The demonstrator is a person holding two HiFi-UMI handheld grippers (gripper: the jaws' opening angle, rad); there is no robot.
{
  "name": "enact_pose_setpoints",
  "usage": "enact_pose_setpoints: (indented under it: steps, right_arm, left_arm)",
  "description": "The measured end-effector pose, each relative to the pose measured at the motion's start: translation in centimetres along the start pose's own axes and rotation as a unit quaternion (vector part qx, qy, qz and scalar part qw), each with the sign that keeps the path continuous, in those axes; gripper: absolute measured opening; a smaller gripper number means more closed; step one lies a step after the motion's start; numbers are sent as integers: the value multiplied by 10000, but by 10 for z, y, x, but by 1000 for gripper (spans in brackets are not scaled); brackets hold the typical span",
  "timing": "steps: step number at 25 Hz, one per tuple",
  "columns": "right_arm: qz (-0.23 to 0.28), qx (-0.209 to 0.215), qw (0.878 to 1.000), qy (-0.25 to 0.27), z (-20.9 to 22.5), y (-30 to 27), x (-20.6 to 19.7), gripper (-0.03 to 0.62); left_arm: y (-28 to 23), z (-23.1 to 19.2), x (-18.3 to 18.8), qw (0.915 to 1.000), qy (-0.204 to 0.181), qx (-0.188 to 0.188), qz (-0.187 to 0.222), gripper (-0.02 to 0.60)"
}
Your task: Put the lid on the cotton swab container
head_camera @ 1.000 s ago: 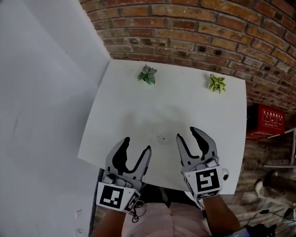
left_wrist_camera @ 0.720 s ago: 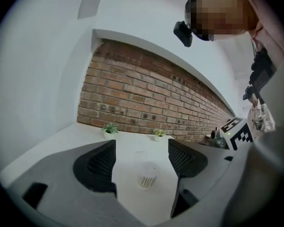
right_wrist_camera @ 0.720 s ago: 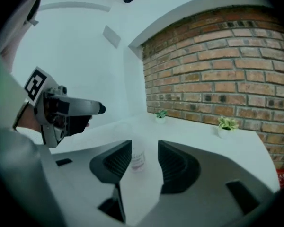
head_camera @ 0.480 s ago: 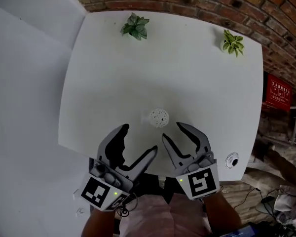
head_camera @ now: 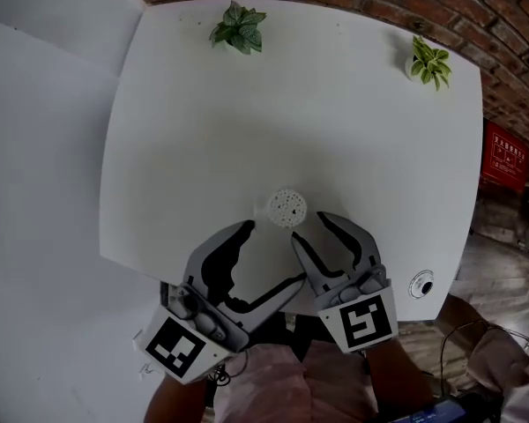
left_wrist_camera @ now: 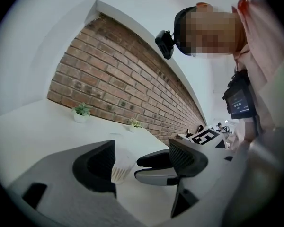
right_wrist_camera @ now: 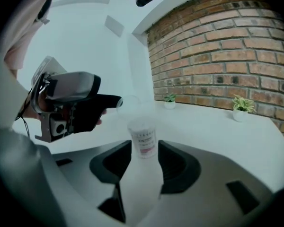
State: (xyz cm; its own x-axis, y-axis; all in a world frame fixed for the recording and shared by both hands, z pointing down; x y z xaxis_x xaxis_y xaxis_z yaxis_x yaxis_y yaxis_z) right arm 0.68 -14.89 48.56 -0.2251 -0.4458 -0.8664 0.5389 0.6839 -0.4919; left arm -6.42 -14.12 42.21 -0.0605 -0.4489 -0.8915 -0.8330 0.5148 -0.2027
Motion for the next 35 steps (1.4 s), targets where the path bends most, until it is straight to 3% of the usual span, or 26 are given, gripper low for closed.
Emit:
enact_pose_setpoints:
  steps: [9, 17, 26, 35]
  right_arm:
    - [20, -782, 9954, -545, 42, 15, 3, 149]
    - [704, -855, 9920, -604, 58, 27, 30, 149]
    - [1114, -348, 9922, -430, 50, 22, 62, 172]
    - [694, 222, 9971, -223, 34, 4, 61, 187]
  left_arm:
    - [-14, 17, -6, 9986, -97, -397, -325, 359]
    - [-25, 21, -20, 9967, 3, -525, -612, 356]
    - [-32, 20, -24, 9952, 28, -678, -709, 351]
    - [-32, 20, -23, 9940, -32, -772, -770, 351]
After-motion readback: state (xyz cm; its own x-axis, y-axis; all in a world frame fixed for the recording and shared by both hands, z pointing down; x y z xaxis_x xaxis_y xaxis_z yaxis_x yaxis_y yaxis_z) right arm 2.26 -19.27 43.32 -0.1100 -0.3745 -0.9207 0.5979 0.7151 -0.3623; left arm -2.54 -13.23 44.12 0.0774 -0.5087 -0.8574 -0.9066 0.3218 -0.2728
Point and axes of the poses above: the fingertips, and each gripper's own axes: y backward along the fingers, z to its right, x out of its top, the point moved 3 cm from there along y, backward along the fingers, and after that the axes turned 4 degrees about -x, right-handed, at the moved point
